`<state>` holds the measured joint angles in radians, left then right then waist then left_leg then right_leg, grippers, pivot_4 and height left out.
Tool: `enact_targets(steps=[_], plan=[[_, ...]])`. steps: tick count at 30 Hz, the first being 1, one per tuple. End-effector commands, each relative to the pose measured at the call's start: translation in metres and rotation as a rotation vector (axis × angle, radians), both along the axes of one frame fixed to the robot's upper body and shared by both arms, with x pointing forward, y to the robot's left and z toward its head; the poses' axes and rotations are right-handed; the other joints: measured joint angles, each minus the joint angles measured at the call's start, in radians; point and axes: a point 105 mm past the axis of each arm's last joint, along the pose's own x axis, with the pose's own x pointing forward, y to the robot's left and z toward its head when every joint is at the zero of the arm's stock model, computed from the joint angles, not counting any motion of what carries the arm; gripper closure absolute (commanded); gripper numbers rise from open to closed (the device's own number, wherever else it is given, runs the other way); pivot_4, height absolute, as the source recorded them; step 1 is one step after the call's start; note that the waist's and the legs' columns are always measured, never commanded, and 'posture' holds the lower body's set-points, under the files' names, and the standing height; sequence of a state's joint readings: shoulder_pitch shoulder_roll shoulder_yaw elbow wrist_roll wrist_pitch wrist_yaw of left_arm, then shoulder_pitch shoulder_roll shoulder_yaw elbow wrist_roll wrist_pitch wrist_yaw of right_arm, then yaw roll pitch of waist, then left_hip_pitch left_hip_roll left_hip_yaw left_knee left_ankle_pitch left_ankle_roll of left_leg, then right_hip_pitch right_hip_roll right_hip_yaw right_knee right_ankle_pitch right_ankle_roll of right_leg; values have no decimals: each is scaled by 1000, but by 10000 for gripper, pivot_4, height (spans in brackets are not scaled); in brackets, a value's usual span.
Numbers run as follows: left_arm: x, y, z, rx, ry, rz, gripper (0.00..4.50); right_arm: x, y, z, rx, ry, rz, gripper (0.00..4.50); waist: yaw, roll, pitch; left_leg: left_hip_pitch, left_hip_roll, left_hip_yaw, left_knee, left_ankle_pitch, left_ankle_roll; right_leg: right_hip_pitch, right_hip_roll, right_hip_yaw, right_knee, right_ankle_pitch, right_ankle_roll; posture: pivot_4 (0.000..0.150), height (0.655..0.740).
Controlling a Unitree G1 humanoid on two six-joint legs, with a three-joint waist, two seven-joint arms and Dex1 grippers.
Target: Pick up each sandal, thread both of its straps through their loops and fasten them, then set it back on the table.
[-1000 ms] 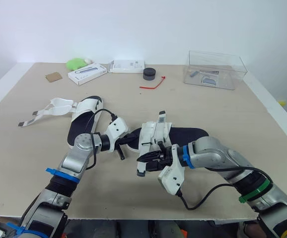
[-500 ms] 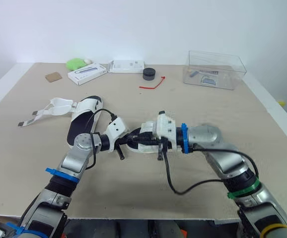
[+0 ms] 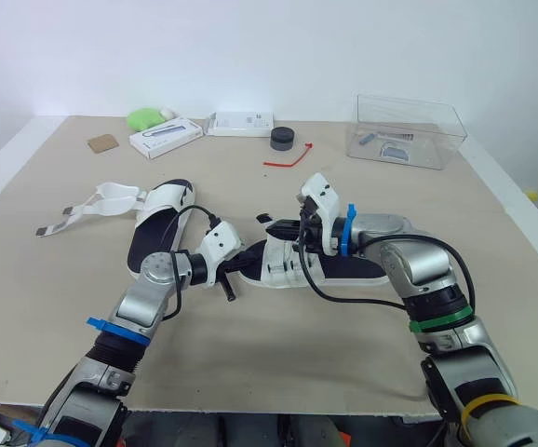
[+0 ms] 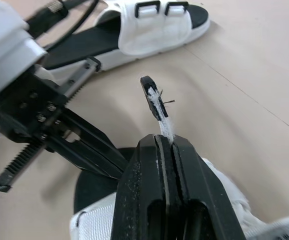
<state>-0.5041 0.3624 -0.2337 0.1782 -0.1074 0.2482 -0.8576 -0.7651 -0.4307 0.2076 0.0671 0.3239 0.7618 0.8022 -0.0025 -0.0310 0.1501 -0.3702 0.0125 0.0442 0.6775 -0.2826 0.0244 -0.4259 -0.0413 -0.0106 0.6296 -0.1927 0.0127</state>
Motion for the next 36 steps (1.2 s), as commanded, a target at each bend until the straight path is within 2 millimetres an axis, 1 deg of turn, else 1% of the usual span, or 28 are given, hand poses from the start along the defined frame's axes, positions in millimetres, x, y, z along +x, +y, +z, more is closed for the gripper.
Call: enact_targets(steps=[1,5,6,8,10,12,13,14,15,18,19,21,22,23,24,25,27,29,30,33,36], plan=[[-11,3,-37,74,123,2,45000,10,-8,16,-7,-70,-45,44089,0,0,0,0,0,0,0,0,0,0,0,0,0,0,0,1500,7400],[-12,2,-37,72,123,3,45000,16,-11,12,-34,-76,-73,44089,0,0,0,0,0,0,0,0,0,0,1,0,0,0,0,1500,7400],[-12,2,-37,72,123,3,45000,19,-12,12,-32,-74,-82,41185,0,0,0,0,0,0,0,0,0,0,1,0,0,0,0,1500,7400],[-12,2,-37,71,125,3,45000,22,-14,12,-37,-83,-94,34495,0,0,0,0,0,0,0,0,0,0,1,0,0,0,0,1500,7400],[-12,3,-38,72,126,4,45000,26,-16,14,-58,-117,-100,23321,-1,0,0,0,0,0,0,0,0,0,1,0,0,0,0,1500,7400],[-13,3,-38,72,127,6,45000,29,-17,19,-63,-157,-111,14900,-1,0,0,0,0,0,-1,0,0,0,1,0,0,-1,0,1500,7400],[-13,3,-38,73,127,7,45000,30,-17,22,-65,-179,-112,9040,-1,0,0,0,0,0,-1,0,0,0,1,0,0,-1,0,1500,7400],[-13,4,-38,73,128,8,45000,32,-17,26,-61,-206,-114,4226,-1,0,0,0,0,0,-2,0,0,0,0,0,0,-1,0,1500,7400],[-13,4,-38,73,128,9,45000,32,-17,30,-59,-224,-114,346,-1,0,0,0,0,0,-2,0,0,0,0,0,0,-1,0,1500,7400],[-13,6,-39,74,130,14,45000,31,-7,51,-5,-302,-95,346,-1,0,0,0,0,0,-2,0,0,-1,0,0,0,-1,0,1500,7400],[-13,6,-39,74,131,15,45000,29,-2,57,15,-321,-75,4618,-1,0,0,0,0,0,-3,0,0,-1,0,0,0,-1,0,1500,7400],[-13,6,-38,72,131,16,45000,25,5,61,35,-335,-44,10338,-1,0,0,0,0,0,-3,0,0,-1,1,0,0,-1,0,1500,7400],[-13,5,-38,71,130,16,45000,23,7,60,36,-333,-27,15208,-1,0,0,0,0,0,-3,0,0,-1,0,0,0,-2,0,1500,7400],[-13,5,-38,70,130,17,45000,21,10,57,31,-329,-8,22154,-1,0,0,0,0,-1,-3,0,0,-1,0,0,0,-2,0,1500,7400],[-12,5,-38,69,129,18,45000,20,12,53,25,-321,6,23221,-1,1,0,0,0,-1,-3,0,0,-1,0,0,0,-2,0,1500,7400],[-12,5,-37,68,128,18,45000,19,12,47,18,-308,15,26630,-1,1,0,0,0,-1,-3,0,0,-1,0,0,0,-2,0,1500,7400],[-12,4,-37,66,127,18,45000,19,12,36,4,-262,21,34365,-1,1,0,0,0,-1,-3,0,0,-1,0,0,0,-2,0,1500,7400],[-11,4,-35,63,124,17,45000,23,8,20,-37,-197,13,42707,-2,1,0,0,0,-1,-3,0,0,-1,0,0,0,-2,0,1500,7400],[-11,4,-35,61,123,16,45000,24,6,14,-64,-177,11,44004,-2,1,0,0,0,-1,-3,0,0,-1,0,0,0,-2,0,1500,7400],[-11,3,-33,55,120,11,45000,31,-3,0,-153,-156,-7,44004,-3,1,0,0,0,-1,-3,0,0,-1,0,-1,0,-2,-1,1500,7400],[-11,3,-31,48,115,9,45000,36,-10,-9,-222,-142,-14,44004,-5,1,0,0,0,0,-3,0,0,-1,0,0,0,-2,-1,1500,7400]])
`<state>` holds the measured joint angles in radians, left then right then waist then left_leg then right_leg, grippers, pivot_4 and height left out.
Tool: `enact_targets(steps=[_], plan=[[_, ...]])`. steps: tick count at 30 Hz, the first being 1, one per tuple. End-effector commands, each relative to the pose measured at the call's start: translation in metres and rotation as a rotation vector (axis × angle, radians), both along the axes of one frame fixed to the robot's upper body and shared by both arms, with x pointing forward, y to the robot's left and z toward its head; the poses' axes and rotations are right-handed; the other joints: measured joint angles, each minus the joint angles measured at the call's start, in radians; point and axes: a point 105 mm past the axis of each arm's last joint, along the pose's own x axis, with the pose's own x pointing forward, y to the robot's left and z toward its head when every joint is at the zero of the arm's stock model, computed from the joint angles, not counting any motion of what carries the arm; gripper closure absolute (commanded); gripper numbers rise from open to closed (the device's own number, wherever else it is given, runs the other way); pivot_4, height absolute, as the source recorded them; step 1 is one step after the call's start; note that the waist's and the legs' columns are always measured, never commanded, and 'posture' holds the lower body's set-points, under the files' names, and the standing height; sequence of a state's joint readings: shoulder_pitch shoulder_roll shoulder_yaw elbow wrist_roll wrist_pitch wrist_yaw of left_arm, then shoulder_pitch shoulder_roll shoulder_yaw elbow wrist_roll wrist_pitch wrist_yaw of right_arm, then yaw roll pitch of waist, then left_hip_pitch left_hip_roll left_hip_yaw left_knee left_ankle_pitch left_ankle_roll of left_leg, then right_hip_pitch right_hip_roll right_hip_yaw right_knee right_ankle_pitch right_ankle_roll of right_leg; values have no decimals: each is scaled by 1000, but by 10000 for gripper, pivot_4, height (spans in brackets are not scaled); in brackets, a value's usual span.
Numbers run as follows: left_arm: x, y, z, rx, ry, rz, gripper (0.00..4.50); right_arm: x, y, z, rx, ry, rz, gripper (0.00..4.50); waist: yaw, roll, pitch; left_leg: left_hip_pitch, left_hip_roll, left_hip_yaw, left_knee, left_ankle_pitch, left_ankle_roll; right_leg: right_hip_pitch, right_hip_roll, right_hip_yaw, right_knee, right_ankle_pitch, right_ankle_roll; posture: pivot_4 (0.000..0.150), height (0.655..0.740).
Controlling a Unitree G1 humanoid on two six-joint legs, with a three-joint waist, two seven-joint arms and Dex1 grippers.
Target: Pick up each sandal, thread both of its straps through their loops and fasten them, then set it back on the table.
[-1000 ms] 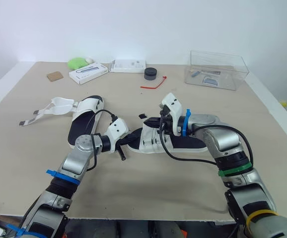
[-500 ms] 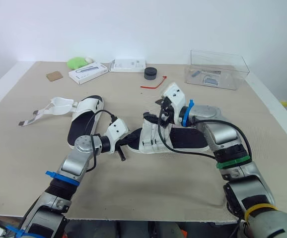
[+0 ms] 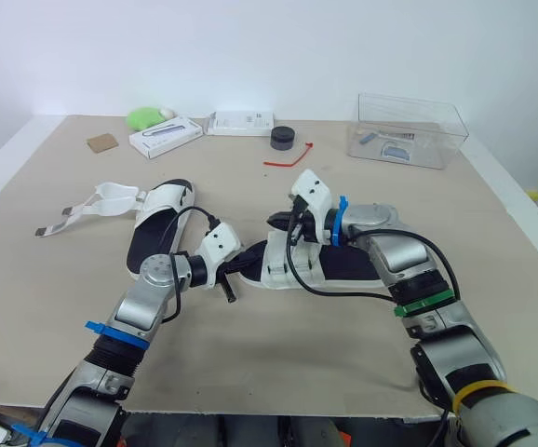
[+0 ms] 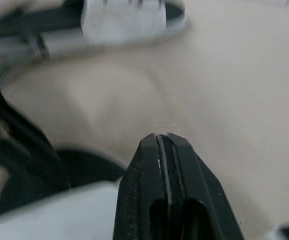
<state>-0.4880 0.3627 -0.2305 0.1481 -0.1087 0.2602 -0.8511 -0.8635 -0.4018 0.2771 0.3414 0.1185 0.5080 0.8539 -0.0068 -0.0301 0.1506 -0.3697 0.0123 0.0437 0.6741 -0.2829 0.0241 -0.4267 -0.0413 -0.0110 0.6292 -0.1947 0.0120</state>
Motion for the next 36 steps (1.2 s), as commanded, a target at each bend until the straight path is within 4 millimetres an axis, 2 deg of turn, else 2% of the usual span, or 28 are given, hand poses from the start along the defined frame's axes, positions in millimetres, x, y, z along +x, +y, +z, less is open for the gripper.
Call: enact_targets(steps=[1,4,7,8,10,12,14,16,17,18,19,22,26,27,31,36], plan=[[-8,3,-32,51,116,4,45000,5,-8,1,-74,-21,1,44004,-1,0,0,0,0,0,0,0,0,0,0,0,0,0,0,1500,7400],[-8,3,-30,44,112,2,45000,6,-10,5,-88,-41,13,44004,-1,0,0,0,0,-1,0,0,0,0,0,0,0,0,0,1500,7400],[-8,1,-26,31,98,-10,45000,9,-14,32,-51,-112,21,44004,-1,0,0,0,0,-1,0,0,0,0,0,0,0,0,0,1500,7400],[-8,0,-22,18,83,-14,45000,14,-22,49,-5,-138,-8,41480,-1,1,1,0,0,-1,0,0,0,0,0,0,0,0,0,1500,7400],[-7,0,-12,-18,53,-26,45000,20,-44,76,52,-186,-54,35085,0,2,2,-1,0,0,0,0,0,0,-1,0,0,0,0,1500,7400],[-8,0,-1,-51,20,-45,45000,23,-67,86,62,-199,-85,25304,3,2,2,-4,-1,0,0,0,0,-3,-2,0,0,0,1,1500,7400],[-8,1,16,-110,-8,-72,45000,23,-92,79,44,-173,-109,16838,4,2,2,-5,-1,0,0,-1,0,-5,-1,0,-1,0,1,1500,7400],[-11,4,33,-162,-35,-107,45000,15,-109,62,-21,-130,-73,7748,4,2,2,-5,-1,0,-1,-2,0,-5,-1,0,-1,0,0,1500,7400],[-13,6,40,-171,-51,-132,42439,11,-116,52,-47,-101,-52,2733,4,2,3,-7,-1,1,-2,-3,2,-7,-1,0,-1,-1,0,1500,7400],[-15,8,44,-169,-64,-153,39467,8,-119,46,-60,-81,-32,0,4,2,3,-7,0,1,-2,-3,3,-8,0,0,-1,-1,-1,1500,7400],[-21,11,50,-163,-77,-195,37989,3,-121,37,-63,-49,-5,0,-1,2,3,-8,0,2,-2,-4,3,-10,0,0,-1,-1,-1,1500,7400],[-37,22,58,-113,-95,-319,24009,-7,-120,13,-100,16,80,0,-17,6,5,-15,1,5,-2,-3,3,-17,0,3,1,-1,-1,1500,7400],[-50,40,58,-2,-84,-439,3209,-7,-110,-1,-94,61,141,0,-20,8,7,-14,2,6,-1,-3,3,-17,3,3,1,-1,-2,1500,7400],[-50,45,58,20,-78,-455,542,-6,-107,-4,-91,64,152,0,-21,7,7,-14,2,6,-1,-3,2,-17,4,3,1,-1,-2,1500,7400],[-50,55,56,83,-85,-478,542,-4,-88,-8,-86,53,217,0,-19,7,7,-13,3,7,-1,-2,0,-17,5,3,1,0,-1,1500,7400],[-52,55,58,94,-117,-486,542,-6,-61,-12,-20,78,272,0,-18,7,7,-14,2,7,0,-1,-1,-17,4,3,1,1,0,1500,7400]])
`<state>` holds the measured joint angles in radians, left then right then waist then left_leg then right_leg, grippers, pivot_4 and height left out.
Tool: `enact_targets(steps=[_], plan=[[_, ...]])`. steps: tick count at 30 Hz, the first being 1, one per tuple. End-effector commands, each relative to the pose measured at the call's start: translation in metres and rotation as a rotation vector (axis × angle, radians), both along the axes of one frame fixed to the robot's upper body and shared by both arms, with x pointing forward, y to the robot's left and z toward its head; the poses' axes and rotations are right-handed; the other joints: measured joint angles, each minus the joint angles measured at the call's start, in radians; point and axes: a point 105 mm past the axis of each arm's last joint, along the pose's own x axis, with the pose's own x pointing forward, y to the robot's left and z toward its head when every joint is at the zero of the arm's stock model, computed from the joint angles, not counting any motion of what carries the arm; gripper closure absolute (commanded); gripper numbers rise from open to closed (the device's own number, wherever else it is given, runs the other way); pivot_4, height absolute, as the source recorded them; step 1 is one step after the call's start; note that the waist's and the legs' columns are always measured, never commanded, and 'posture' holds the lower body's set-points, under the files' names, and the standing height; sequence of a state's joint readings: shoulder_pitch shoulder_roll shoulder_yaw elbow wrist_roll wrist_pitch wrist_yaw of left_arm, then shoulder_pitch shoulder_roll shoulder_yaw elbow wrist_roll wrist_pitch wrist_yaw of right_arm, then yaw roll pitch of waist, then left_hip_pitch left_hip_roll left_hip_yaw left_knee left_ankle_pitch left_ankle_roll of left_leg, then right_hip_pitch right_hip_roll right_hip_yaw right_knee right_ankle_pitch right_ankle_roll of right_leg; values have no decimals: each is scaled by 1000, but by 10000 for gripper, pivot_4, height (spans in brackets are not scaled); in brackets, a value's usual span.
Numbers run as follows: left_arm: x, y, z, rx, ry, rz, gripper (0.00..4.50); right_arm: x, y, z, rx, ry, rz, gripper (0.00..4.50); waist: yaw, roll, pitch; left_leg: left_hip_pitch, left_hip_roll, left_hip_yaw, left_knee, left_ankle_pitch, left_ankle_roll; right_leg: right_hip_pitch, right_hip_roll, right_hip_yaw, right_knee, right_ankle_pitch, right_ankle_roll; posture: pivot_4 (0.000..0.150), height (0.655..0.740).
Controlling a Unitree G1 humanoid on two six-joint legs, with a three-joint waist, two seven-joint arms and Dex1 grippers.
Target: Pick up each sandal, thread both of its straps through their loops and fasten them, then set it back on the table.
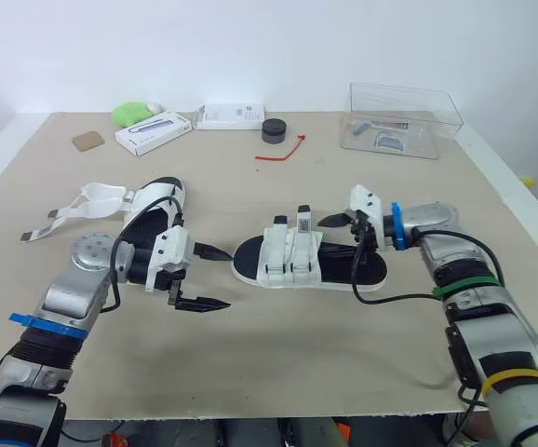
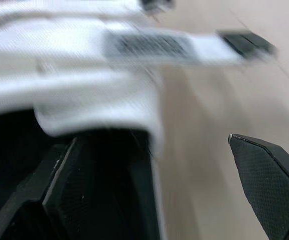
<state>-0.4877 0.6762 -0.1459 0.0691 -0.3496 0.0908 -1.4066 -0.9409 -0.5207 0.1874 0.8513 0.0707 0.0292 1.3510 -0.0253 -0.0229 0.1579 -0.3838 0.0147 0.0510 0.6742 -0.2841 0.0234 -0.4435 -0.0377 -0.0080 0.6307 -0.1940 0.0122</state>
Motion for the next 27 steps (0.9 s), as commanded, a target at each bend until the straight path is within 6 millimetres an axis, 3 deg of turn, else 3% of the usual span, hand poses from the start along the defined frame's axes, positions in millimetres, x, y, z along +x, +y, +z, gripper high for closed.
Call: enact_targets(steps=[1,4,6,7,9,10,11,16,22,27], plan=[[-1,0,13,-5,-67,-12,542,2,10,7,37,-13,11,0,1,0,0,0,0,0,0,0,0,0,0,0,0,0,0,1500,7400],[-4,-2,14,-7,-72,-17,542,3,15,2,57,-21,-3,0,0,0,0,0,0,0,0,0,0,0,-1,0,0,0,0,1500,7400],[-6,-2,14,-5,-73,-20,0,2,18,1,75,-22,-2,8055,0,0,0,0,0,0,0,0,0,0,0,1,0,0,0,1500,7400],[-8,-2,13,-1,-72,-22,0,0,19,0,87,-10,3,15116,0,0,0,0,0,0,0,0,-1,0,0,1,1,0,-1,1500,7400],[-11,-1,12,4,-71,-22,0,-3,23,0,123,12,14,20239,0,0,0,1,0,-1,0,1,-2,0,0,2,1,1,-1,1500,7400],[-12,0,11,8,-70,-22,0,-5,25,0,143,23,15,27979,1,0,0,1,0,-1,0,1,-2,0,0,2,1,1,-1,1500,7400],[-13,0,11,10,-71,-22,0,-6,26,0,161,31,13,27979,1,0,0,1,0,-1,0,1,-2,0,0,2,1,1,-1,1500,7400],[-12,-2,13,8,-75,-20,0,-10,27,6,249,62,-24,42645,2,0,0,0,0,-1,1,1,-2,1,0,2,1,1,-1,1500,7400],[-13,-4,13,0,-72,-28,0,-9,13,23,341,47,-192,44983,4,0,0,0,0,-2,1,1,-2,0,0,1,1,1,-1,1500,7400],[-12,-6,13,-10,-78,-15,0,7,-26,55,484,-34,-528,44983,5,0,0,-1,0,-2,1,1,-2,0,-1,1,1,1,0,1500,7400]])
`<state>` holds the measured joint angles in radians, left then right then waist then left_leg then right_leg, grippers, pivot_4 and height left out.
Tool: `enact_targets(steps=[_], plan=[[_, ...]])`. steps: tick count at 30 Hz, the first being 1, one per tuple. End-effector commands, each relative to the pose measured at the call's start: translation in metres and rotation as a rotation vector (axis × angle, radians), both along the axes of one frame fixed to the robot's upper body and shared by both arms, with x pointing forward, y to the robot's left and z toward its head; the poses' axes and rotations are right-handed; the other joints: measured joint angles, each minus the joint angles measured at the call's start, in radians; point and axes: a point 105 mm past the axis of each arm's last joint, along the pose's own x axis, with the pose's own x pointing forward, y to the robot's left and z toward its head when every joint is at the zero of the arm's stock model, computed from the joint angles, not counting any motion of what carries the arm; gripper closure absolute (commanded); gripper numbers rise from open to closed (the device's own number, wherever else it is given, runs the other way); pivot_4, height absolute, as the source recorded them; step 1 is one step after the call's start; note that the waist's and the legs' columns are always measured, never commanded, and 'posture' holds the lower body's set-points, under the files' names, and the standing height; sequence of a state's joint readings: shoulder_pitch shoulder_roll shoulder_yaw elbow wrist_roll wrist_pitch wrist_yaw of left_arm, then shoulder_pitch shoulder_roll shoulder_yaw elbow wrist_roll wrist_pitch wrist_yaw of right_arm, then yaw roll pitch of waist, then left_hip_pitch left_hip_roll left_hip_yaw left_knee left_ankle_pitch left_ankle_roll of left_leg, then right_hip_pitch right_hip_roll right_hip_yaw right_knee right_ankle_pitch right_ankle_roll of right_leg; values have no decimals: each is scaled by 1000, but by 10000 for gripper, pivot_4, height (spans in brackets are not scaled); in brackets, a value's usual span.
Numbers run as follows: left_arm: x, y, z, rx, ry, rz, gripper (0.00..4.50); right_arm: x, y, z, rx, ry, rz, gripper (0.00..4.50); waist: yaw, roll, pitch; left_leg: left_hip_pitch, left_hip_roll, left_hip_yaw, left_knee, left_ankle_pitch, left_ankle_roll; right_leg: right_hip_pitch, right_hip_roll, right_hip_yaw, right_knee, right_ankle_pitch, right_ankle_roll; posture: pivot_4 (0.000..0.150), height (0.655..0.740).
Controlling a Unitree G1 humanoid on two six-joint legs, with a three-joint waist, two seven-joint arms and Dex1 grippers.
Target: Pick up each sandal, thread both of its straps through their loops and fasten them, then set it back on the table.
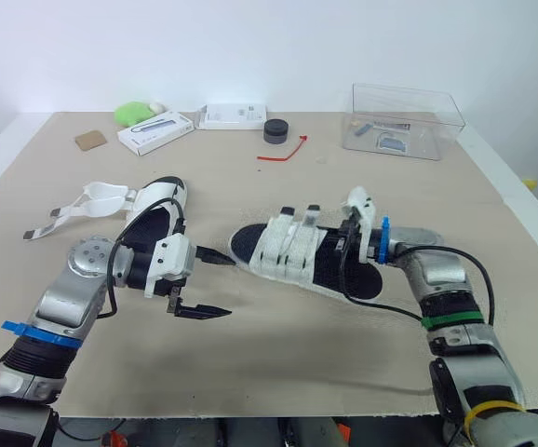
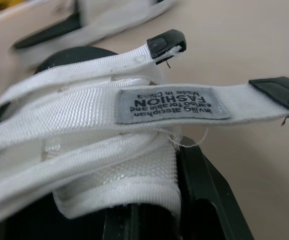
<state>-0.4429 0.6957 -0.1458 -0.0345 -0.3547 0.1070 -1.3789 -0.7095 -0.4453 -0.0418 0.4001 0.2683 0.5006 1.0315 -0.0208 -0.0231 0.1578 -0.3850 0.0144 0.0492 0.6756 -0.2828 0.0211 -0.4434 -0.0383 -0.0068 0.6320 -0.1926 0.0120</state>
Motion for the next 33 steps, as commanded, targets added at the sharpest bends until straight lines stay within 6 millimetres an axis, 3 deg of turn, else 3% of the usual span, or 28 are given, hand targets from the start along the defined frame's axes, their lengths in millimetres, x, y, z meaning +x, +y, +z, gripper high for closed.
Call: enact_targets(steps=[1,4,8,11,14,19,23,24,29,33], plan=[[0,-3,11,-31,-45,8,0,17,-41,46,81,-127,-341,44983,0,0,0,0,0,0,0,0,0,0,0,0,0,0,0,1500,7400],[1,-8,12,-65,-37,26,0,28,-86,48,107,-127,-720,44983,0,0,0,0,-1,0,0,0,0,0,-1,0,0,1,1,1500,7400],[2,-17,12,-97,-24,35,0,25,-118,34,83,-100,-1001,44983,0,0,0,-1,-1,0,0,0,0,0,-1,1,0,1,1,1500,7400],[3,-21,11,-105,-25,38,0,23,-128,20,87,-41,-1100,44983,-3,0,0,-1,-1,1,0,0,0,-1,-1,3,0,1,2,1500,7400],[4,-23,10,-104,-30,40,0,23,-124,12,86,-25,-1078,44983,-3,0,0,0,-1,2,0,0,0,-1,0,4,0,1,2,1500,7400],[4,-25,9,-105,-30,50,0,20,-121,7,52,-42,-1072,22262,-3,0,0,0,-2,2,0,1,0,0,0,4,0,2,3,1500,7400],[6,-25,10,-128,-14,97,0,11,-112,8,5,-66,-992,7426,-3,0,0,0,-1,2,0,0,0,0,0,4,-1,2,3,1500,7400],[8,-26,12,-146,-5,118,0,7,-108,9,-5,-73,-946,942,-2,0,0,-1,-1,2,0,0,1,0,0,4,-1,2,3,1500,7400],[21,-22,21,-223,43,292,0,-27,-110,14,-119,-121,-718,369,4,0,0,-1,-2,0,1,0,1,0,-1,3,-2,1,4,1500,7400],[30,-15,19,-247,58,440,0,-54,-113,28,-166,-172,-524,369,0,0,0,0,-3,2,2,-1,2,1,-1,3,-2,2,6,1500,7400]])
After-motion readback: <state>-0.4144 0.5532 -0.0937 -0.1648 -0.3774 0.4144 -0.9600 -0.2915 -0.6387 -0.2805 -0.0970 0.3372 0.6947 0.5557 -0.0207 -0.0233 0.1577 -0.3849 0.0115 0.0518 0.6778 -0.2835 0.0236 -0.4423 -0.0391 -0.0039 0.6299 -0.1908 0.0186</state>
